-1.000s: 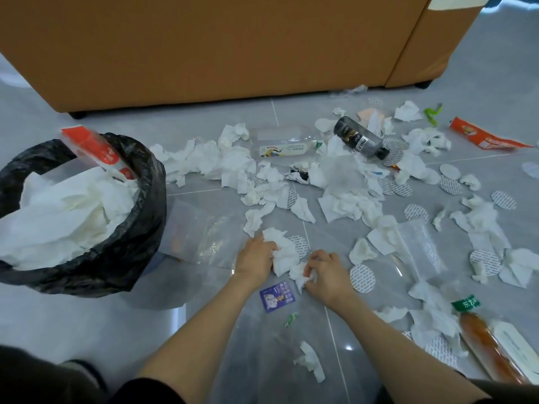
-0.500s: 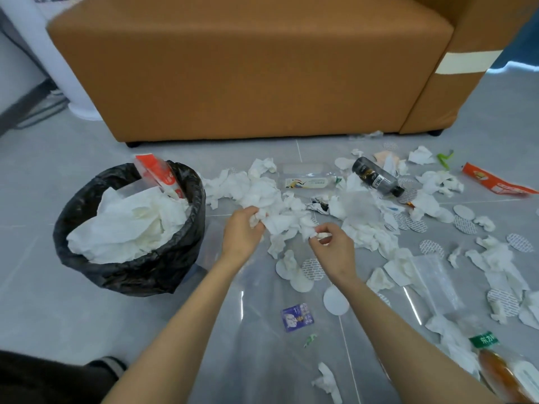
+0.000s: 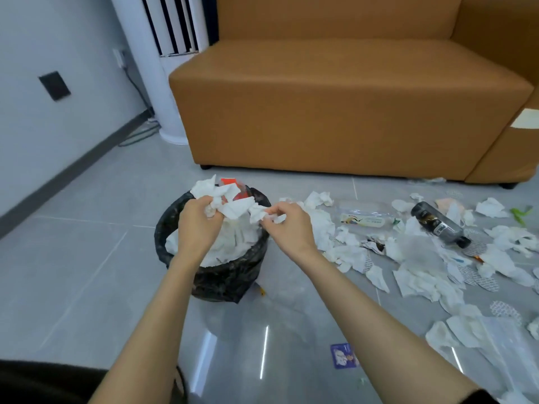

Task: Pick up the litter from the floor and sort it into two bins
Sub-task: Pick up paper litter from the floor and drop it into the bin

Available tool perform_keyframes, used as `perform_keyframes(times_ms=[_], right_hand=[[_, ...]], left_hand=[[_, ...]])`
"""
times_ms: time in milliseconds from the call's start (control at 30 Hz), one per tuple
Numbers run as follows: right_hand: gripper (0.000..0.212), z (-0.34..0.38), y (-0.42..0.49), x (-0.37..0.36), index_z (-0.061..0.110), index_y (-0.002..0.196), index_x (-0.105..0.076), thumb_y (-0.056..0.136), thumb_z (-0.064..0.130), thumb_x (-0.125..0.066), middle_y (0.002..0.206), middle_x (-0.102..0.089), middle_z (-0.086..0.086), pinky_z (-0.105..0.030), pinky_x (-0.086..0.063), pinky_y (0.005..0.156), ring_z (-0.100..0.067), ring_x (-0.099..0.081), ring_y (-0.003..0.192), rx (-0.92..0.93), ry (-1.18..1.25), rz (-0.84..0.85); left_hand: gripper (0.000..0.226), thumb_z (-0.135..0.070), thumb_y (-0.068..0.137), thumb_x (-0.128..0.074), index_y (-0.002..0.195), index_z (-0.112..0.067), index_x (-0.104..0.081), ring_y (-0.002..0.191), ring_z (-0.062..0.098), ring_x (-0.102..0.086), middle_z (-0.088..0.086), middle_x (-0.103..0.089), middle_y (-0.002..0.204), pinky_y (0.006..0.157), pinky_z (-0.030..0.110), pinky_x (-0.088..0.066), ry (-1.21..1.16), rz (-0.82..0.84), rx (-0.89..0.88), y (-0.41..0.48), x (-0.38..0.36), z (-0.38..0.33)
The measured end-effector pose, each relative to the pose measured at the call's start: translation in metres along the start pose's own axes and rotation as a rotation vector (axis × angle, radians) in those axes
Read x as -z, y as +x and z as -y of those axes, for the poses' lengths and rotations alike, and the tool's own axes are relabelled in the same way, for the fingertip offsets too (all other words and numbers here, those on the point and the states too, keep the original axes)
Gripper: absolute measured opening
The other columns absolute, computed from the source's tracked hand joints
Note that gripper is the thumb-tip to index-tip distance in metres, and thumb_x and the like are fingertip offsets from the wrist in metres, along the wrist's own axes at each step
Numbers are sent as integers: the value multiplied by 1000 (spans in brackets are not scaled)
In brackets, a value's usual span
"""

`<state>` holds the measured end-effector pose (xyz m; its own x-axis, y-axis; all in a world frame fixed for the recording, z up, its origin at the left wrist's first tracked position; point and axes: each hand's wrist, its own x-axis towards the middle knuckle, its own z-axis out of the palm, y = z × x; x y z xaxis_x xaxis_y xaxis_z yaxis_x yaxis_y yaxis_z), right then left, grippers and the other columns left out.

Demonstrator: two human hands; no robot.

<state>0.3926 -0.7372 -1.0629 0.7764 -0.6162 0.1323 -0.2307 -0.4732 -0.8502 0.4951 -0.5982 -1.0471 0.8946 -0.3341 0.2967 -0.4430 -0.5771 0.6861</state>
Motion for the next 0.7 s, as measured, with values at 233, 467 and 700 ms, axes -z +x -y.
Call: perform_keyframes(times_ms=[233,467,700], right_hand=[[26,25,1,-53,24,108,-67,84,19,-58,109,-60,-2,-31,-49,80,-19,-59,97,8,-181,118],[33,19,0,-62,22,121,-60,91,15,-50,113,-68,-3,-40,-47,92,-25,-59,107,83,-281,171],[38,8,-4,-64,23,128,-57,97,14,-37,128,-55,-2,-34,-26,97,-27,-38,117,266,-659,356]], left_hand=[[65,-17,85,-64,143,-17,-34,126,26,-42,14,-40,142,99,31,-37,92,239,127,5,15,43],[67,-18,94,-52,150,-20,-15,145,33,-7,10,-12,157,115,45,-16,142,327,155,-1,13,59],[49,-19,101,-31,148,-13,-21,130,35,-37,17,-36,145,106,43,-32,362,530,143,-11,3,69]])
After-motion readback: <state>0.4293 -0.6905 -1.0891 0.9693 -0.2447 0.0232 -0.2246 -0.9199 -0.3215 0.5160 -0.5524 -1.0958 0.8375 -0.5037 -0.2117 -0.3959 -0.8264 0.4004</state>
